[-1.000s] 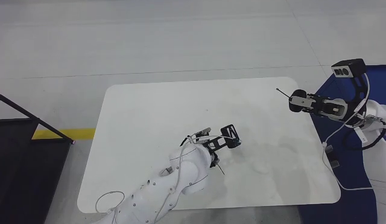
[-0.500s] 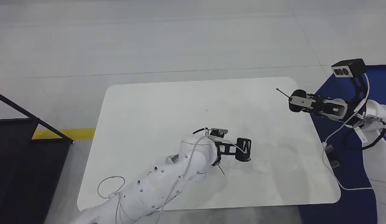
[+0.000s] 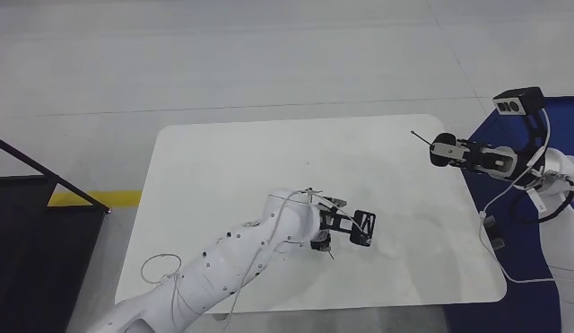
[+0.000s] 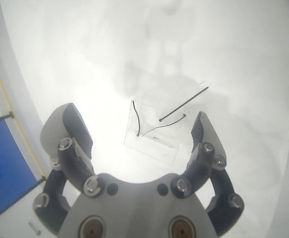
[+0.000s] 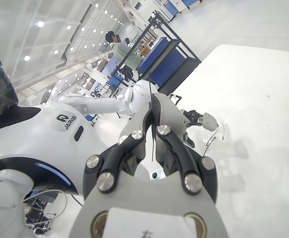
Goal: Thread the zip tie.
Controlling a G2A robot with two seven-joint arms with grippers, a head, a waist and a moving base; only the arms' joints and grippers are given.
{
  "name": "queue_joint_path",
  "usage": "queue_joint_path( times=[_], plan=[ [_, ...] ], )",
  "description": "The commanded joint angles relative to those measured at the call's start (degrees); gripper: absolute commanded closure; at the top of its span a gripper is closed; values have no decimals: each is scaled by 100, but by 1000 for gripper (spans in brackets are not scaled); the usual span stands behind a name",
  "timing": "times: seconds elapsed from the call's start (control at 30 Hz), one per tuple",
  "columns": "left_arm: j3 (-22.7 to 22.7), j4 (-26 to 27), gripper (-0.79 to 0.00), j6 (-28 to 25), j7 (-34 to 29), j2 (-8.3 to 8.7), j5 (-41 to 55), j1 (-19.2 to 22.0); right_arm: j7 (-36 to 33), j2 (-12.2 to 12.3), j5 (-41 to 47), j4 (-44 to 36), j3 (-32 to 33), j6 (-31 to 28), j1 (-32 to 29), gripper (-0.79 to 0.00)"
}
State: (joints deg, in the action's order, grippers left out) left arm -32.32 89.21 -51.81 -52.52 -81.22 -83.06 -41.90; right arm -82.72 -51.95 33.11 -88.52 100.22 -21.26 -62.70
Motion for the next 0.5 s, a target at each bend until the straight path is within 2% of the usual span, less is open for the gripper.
queue_joint_path(
  times=[0.0, 0.07, 0.13, 0.17, 0.23, 0.27, 0.47],
  plan=[
    [153, 40, -785, -21, 25, 11, -476, 65, 0, 0, 0, 0, 0, 0, 0, 0],
    [265, 109, -785, -46, 49, 15, -618, 105, 0, 0, 0, 0, 0, 0, 0, 0],
    [339, 90, -650, -68, 72, 25, -746, 162, 0, 0, 0, 0, 0, 0, 0, 0],
    [358, 58, -616, -110, 114, 29, -733, 189, 0, 0, 0, 0, 0, 0, 0, 0],
    [427, -20, -631, -291, 294, 46, -741, 301, 0, 0, 0, 0, 0, 0, 0, 0],
    [474, -76, -782, -361, 364, 58, -765, 363, 0, 0, 0, 0, 0, 0, 0, 0],
    [450, -72, -785, -263, 267, 75, -724, 416, 0, 0, 0, 0, 0, 0, 0, 0]
  ],
)
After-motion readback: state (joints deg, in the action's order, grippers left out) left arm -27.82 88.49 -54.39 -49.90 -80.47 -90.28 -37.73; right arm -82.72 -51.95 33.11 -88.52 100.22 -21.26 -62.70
